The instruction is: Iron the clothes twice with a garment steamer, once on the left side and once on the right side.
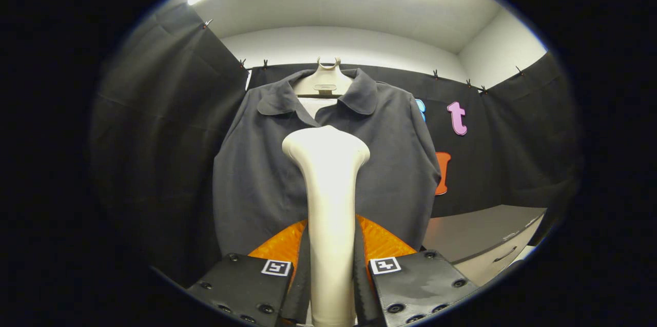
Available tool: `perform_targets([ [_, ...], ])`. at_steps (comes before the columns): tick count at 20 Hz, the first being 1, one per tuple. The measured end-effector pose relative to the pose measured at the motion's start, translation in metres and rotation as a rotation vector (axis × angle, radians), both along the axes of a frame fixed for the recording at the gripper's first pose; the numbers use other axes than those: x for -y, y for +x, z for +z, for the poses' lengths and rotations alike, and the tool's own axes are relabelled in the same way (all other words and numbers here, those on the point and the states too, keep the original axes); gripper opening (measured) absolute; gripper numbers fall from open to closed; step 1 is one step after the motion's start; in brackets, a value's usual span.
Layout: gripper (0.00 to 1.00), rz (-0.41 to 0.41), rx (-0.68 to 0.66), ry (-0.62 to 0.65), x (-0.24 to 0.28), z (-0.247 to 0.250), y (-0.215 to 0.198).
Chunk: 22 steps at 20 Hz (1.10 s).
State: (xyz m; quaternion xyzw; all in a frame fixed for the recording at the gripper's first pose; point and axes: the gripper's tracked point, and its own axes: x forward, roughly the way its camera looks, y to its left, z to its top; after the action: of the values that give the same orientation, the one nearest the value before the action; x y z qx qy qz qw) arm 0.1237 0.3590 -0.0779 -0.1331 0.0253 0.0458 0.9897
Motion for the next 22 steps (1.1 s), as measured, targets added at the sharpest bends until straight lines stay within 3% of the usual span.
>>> perform_targets([
  [8, 0.42, 0.110, 0.005, 0.014, -0.051, 0.008, 0.023],
  [22, 0.42, 0.132, 0.018, -0.040, -0.076, -0.008, 0.056],
])
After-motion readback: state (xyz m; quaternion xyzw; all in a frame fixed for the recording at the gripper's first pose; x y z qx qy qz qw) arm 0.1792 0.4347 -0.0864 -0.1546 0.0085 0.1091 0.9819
